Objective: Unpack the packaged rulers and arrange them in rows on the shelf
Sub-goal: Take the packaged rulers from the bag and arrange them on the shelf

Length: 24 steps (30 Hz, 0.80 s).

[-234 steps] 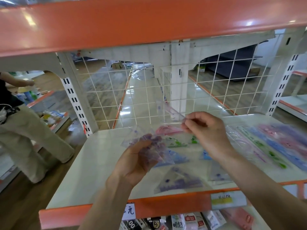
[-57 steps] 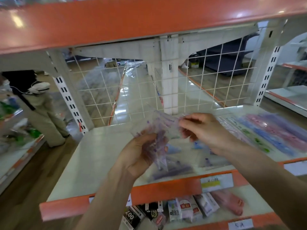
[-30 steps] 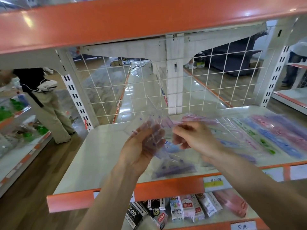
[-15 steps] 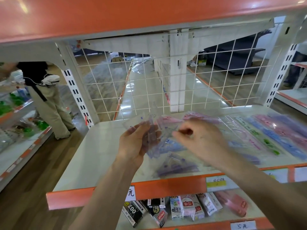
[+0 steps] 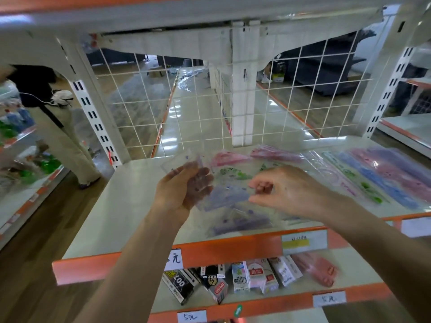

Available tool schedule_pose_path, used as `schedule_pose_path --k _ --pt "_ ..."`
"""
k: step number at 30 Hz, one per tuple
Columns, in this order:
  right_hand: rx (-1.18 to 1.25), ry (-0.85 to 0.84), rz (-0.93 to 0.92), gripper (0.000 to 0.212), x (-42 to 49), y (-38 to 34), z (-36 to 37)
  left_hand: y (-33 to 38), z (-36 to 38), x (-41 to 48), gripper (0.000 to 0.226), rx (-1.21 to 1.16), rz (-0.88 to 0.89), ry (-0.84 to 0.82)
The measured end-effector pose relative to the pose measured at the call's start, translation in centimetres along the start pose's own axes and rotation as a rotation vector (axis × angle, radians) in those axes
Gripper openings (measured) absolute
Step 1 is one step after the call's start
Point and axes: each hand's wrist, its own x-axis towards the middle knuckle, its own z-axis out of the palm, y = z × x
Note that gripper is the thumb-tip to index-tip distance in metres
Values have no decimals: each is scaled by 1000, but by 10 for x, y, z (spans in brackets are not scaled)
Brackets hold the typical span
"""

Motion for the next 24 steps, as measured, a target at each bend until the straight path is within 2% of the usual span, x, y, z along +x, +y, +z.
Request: schedule_pose_path --k 3,9,12,14,17,19,21,24 --pt "-49 -37 48 28 -7 7 4 5 -10 4 10 -35 27 60" --pt "-104 -185 69 25 -12 6 15 11 -12 4 5 -22 90 103" --pt "-168 -186 62 38 -13 5 14 13 -8 -2 3 23 60 22" --pt "-165 -48 28 43 -11 6 9 13 -2 -8 5 63 -1 -87" --pt "-141 338 -130 48 -1 9 -5 12 14 -16 6 116 -98 -230" --pt "-178 506 -229 49 6 12 -12 11 23 -21 7 143 -148 -284" --pt "-243 554 -324 42 10 17 -17 10 30 -24 9 179 -190 -322" --pt "-260 578 -452 20 11 24 -19 9 38 -23 16 201 -232 -390"
